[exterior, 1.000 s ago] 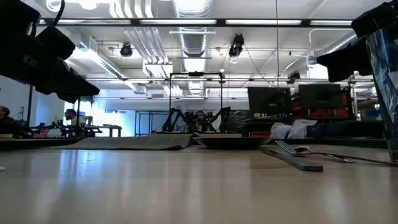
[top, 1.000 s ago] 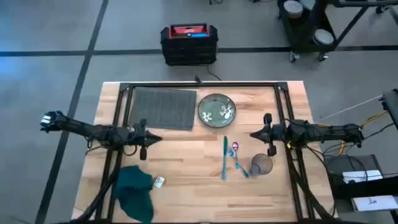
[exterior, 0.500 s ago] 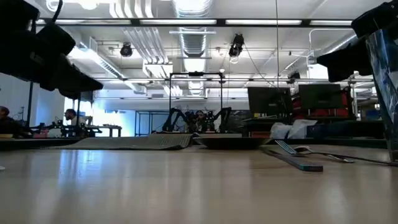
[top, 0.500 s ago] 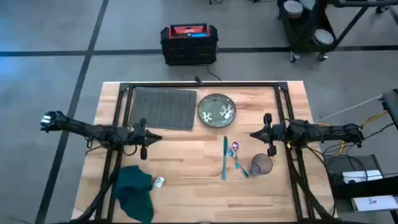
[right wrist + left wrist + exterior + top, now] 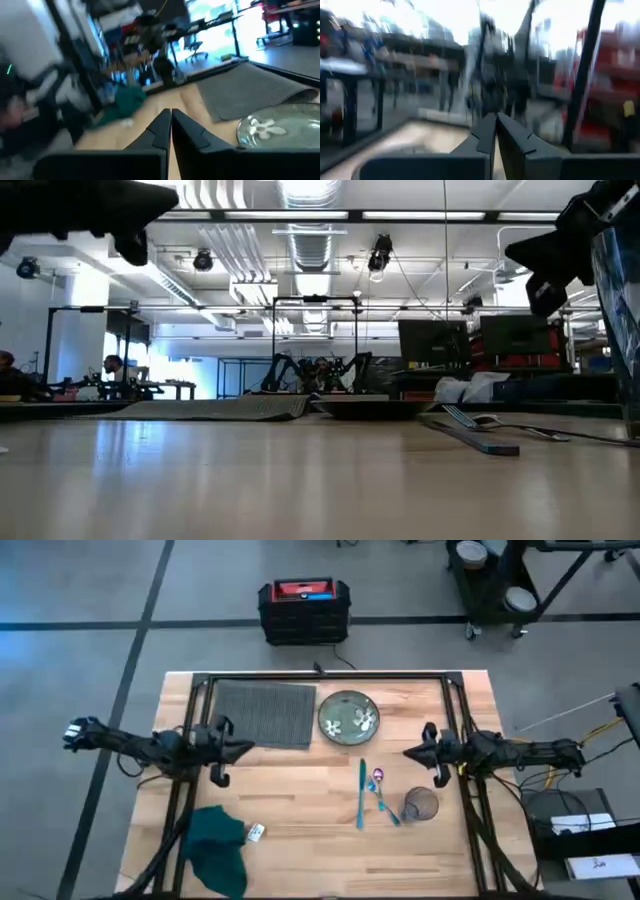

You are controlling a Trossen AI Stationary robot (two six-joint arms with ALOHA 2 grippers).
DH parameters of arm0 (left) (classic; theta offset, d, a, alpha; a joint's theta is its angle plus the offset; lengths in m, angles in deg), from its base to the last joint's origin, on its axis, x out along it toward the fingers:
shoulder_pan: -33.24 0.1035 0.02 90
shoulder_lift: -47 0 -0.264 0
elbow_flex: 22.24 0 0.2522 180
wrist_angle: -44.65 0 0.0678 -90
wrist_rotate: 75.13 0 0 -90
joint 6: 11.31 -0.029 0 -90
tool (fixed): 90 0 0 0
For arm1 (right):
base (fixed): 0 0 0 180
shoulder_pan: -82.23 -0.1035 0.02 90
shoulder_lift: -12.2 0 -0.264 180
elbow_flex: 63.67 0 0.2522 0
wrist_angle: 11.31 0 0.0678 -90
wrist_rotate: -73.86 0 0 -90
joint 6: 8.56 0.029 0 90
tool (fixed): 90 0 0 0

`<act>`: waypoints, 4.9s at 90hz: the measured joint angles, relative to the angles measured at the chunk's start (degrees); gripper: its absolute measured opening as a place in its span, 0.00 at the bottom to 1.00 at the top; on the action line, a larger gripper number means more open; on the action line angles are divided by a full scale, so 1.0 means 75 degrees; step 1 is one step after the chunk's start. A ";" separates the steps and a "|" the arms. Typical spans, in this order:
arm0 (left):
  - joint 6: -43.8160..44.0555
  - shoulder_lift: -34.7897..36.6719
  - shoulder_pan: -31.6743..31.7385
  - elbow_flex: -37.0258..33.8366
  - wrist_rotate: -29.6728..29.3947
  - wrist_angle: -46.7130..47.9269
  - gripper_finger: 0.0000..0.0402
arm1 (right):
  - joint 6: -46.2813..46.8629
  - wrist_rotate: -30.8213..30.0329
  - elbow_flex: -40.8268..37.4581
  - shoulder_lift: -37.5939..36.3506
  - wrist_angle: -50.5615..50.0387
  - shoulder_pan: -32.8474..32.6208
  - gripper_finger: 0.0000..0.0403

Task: Set table place
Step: Fold the green napkin

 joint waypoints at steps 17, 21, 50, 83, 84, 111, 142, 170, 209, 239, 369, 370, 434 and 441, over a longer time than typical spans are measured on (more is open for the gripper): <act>0.1656 -0.1952 0.0003 0.3222 0.0085 0.5951 0.00 | 0.0480 -0.0056 0.0006 0.0005 0.0290 0.0000 0.00; 0.2113 -0.2468 0.0000 0.3843 0.0309 0.7157 0.00 | 0.0489 -0.0056 0.0006 0.0008 0.0263 0.0000 0.00; 0.4577 -0.4737 -0.0434 0.5738 0.3862 0.9992 0.04 | 0.0480 -0.0059 0.0006 0.0020 0.0232 0.0000 0.00; 0.6764 -0.5776 -0.2265 0.5491 0.4797 0.9967 0.36 | 0.0460 -0.0059 0.0006 0.0022 -0.0220 0.0000 0.00; 0.6812 -0.5807 -0.2321 0.5489 0.4791 0.9969 0.37 | 0.0458 -0.0059 0.0006 0.0023 -0.0228 0.0000 0.00; 0.7264 -0.6866 -0.3305 0.5217 0.4395 0.9880 0.48 | 0.0484 -0.0059 0.0006 0.0502 -0.0241 0.0000 0.12; 0.6140 -0.8270 -0.3292 0.4653 0.3850 0.9375 0.27 | -0.0353 -0.0059 0.0009 0.0868 -0.0148 0.0000 0.40; 0.5600 -0.8083 -0.2497 0.4925 0.3104 0.8900 0.01 | -0.0906 -0.0112 0.0601 0.1034 -0.0123 0.0000 0.42; 0.2779 -0.6480 -0.0215 0.5401 0.0303 0.6376 0.00 | -0.2125 -0.0472 0.2980 0.4951 -0.0194 0.0001 0.31; 0.2075 -0.6558 0.0540 0.5390 -0.0354 0.5485 0.00 | -0.1825 0.0458 0.5226 0.9456 -0.0184 -0.0170 0.44; 0.0928 -0.5450 0.0864 0.5777 0.0114 0.8354 0.17 | -0.1659 -0.3267 1.0252 1.2448 -0.4560 -0.1037 0.00; 0.0886 -0.5453 0.0871 0.5776 0.0114 0.8341 0.19 | -0.1659 -0.3268 1.0252 1.2461 -0.4560 -0.1037 0.00; 0.1907 -0.6556 -0.0921 0.3215 0.0860 0.3514 0.43 | -0.1580 -0.3264 1.0244 1.2510 -0.4939 -0.0935 0.00; 0.1862 -0.6739 -0.0615 0.2921 0.0849 0.3023 0.40 | -0.1579 -0.3264 1.0244 1.2510 -0.4925 -0.0935 0.00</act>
